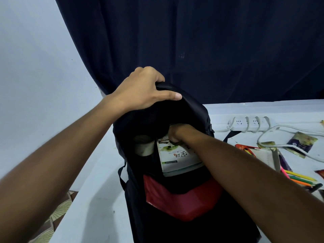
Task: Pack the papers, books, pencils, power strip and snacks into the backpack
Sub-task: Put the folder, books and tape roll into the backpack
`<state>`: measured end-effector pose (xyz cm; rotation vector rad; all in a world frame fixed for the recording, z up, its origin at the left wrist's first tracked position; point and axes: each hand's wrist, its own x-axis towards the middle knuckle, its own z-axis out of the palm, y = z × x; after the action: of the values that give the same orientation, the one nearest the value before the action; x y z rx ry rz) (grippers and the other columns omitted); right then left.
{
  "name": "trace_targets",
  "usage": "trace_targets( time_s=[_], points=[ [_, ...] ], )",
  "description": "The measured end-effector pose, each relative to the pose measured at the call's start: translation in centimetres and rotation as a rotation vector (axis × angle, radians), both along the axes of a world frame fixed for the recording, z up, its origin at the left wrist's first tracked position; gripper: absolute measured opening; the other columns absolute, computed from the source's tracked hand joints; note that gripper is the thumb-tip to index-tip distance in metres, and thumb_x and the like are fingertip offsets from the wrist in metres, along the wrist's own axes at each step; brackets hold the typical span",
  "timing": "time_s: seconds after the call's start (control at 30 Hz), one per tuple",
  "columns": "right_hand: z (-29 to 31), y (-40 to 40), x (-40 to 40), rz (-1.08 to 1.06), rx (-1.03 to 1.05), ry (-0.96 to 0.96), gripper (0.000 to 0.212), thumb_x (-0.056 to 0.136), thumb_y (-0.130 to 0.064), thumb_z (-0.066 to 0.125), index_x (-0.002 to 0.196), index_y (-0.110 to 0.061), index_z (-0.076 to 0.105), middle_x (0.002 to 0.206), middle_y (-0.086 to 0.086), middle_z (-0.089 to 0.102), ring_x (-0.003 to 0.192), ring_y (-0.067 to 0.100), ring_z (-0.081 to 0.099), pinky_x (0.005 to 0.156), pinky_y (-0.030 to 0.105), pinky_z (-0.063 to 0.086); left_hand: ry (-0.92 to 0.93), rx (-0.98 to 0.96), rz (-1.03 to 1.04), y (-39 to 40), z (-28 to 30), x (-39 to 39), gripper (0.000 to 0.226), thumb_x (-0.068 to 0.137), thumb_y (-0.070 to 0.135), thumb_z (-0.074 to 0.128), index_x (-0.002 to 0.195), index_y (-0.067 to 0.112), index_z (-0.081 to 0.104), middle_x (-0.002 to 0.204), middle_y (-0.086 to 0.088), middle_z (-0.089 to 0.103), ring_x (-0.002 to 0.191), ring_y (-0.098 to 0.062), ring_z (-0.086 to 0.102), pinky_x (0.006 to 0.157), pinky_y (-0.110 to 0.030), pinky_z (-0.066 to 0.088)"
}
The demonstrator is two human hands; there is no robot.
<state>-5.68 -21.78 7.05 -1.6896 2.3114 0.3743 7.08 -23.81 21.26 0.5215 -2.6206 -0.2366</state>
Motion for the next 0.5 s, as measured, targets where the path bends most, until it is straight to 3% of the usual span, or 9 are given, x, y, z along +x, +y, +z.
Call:
trace_targets(
  time_s=[0.17,0.27,0.33,0.4,0.47,0.5],
  points=[
    [-0.5,1.5,1.3,0.082,0.011,0.003,0.037,0.089,-0.003,0.05,0.125,0.004,0.058,0.135,0.017,0.056,0.12,0.03,0.056,0.097,0.033,0.045,0.004,0.009,0.031,-0.4,-0.6,0.3,0.064,0.066,0.072,0.065,0.062,0.008,0.056,0.056,-0.001,0.051,0.053,-0.014,0.048,0.053,-0.031,0.039],
    [1.0,4.2,2.8,0.143,-0.003,-0.053,0.025,0.084,-0.005,0.052,0.102,0.001,0.067,0.115,0.018,0.067,0.093,0.03,0.066,0.073,0.028,0.052,-0.01,0.042,0.065,0.1,-1.7,0.9,0.069,0.064,0.072,0.066,0.064,0.004,0.055,0.058,-0.006,0.053,0.054,-0.014,0.047,0.054,-0.031,0.039],
    [3.7,7.0,3.8,0.217,0.005,-0.226,0.025,0.088,-0.01,0.052,0.105,-0.001,0.068,0.114,0.017,0.067,0.093,0.029,0.064,0.071,0.028,0.05,-0.029,0.073,0.084,1.0,-2.7,1.6,0.07,0.062,0.073,0.066,0.064,0.004,0.055,0.06,-0.008,0.056,0.054,-0.013,0.048,0.054,-0.03,0.038],
    [7.3,10.5,4.1,0.261,0.058,-0.559,0.028,0.091,-0.01,0.057,0.116,-0.008,0.068,0.115,0.012,0.069,0.096,0.023,0.066,0.084,0.03,0.053,-0.04,0.098,0.084,2.3,-3.8,2.6,0.072,0.057,0.078,0.065,0.063,0.007,0.053,0.059,-0.008,0.056,0.054,-0.013,0.047,0.053,-0.029,0.037],
    [10.8,14.8,3.5,0.261,0.086,-0.9,0.026,0.092,-0.002,0.057,0.115,-0.008,0.068,0.102,0.008,0.074,0.088,0.02,0.07,0.083,0.033,0.057,-0.028,0.137,0.071,4.0,-5.2,3.9,0.068,0.054,0.079,0.06,0.06,0.012,0.049,0.055,-0.001,0.052,0.053,-0.012,0.045,0.052,-0.029,0.036],
    [11.9,16.6,2.7,0.283,0.037,-0.979,0.024,0.093,-0.001,0.055,0.112,-0.007,0.068,0.098,0.011,0.075,0.086,0.025,0.072,0.079,0.034,0.059,-0.013,0.159,0.069,4.9,-6.2,4.6,0.064,0.054,0.078,0.06,0.059,0.015,0.048,0.054,0.003,0.049,0.052,-0.011,0.044,0.051,-0.03,0.036]
  ],
)
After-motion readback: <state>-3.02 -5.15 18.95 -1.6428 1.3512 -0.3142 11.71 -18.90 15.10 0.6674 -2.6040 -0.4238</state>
